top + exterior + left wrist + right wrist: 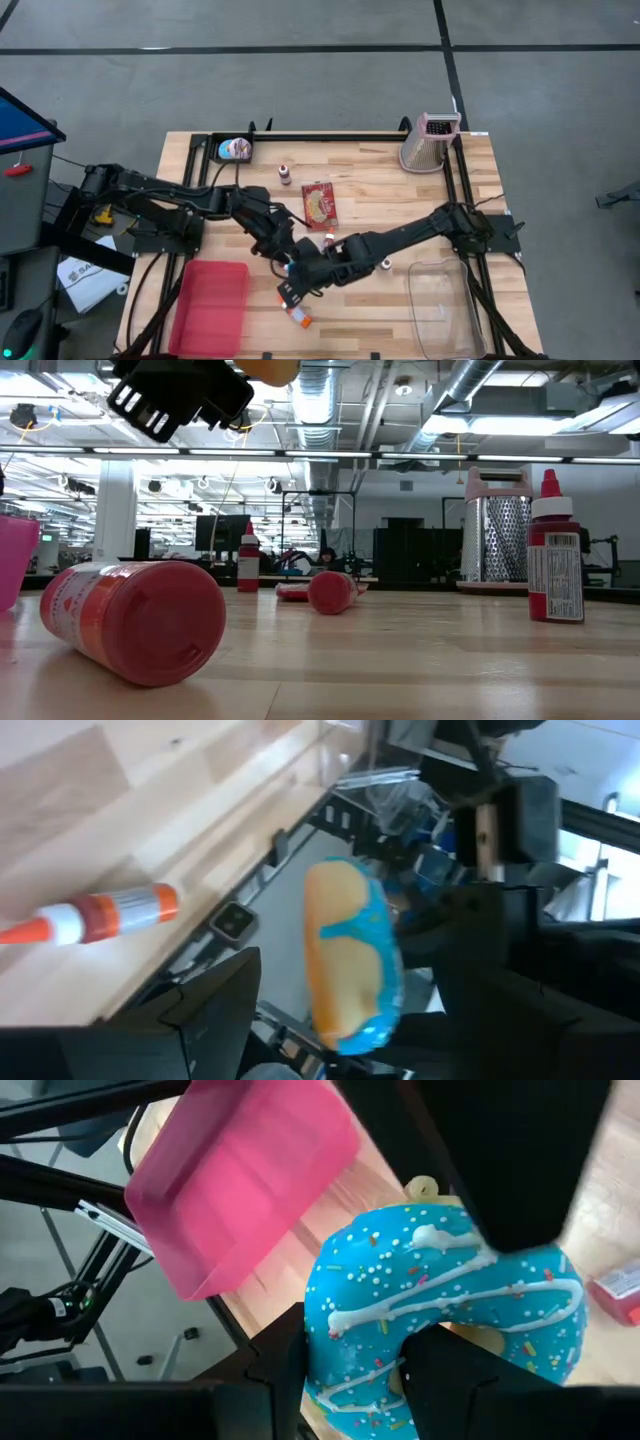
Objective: Pick & Place Food Item
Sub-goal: Put the blue donut into the black bin
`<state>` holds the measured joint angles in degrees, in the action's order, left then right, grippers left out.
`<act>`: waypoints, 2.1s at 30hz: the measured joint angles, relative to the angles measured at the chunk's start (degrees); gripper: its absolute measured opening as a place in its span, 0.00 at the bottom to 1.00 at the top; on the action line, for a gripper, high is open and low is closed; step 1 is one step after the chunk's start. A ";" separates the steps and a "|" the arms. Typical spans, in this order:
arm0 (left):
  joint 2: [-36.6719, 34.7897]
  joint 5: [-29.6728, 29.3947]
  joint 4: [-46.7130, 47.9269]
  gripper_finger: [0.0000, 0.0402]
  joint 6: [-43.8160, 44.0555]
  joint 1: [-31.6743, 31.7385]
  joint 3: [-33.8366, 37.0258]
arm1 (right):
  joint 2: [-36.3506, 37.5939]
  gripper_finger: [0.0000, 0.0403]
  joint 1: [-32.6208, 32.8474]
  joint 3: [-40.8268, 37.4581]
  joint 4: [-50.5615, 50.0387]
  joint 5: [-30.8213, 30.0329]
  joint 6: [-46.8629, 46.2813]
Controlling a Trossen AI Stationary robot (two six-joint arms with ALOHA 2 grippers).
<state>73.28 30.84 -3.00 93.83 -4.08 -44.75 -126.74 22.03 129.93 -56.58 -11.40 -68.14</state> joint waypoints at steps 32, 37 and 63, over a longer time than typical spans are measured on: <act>0.00 -0.88 -1.56 0.37 0.86 0.20 0.30 | 0.00 0.34 -2.83 0.00 0.27 2.53 2.60; 0.00 -1.08 -1.64 0.32 -0.16 0.20 0.30 | 0.00 0.34 -2.83 0.00 0.86 2.49 2.60; -0.04 -2.44 0.55 0.27 -5.03 2.60 0.30 | 0.00 0.46 -1.84 0.00 4.97 2.10 1.24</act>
<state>73.23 28.40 -2.45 88.79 -1.48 -44.45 -126.74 20.19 129.93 -51.62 -9.29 -66.89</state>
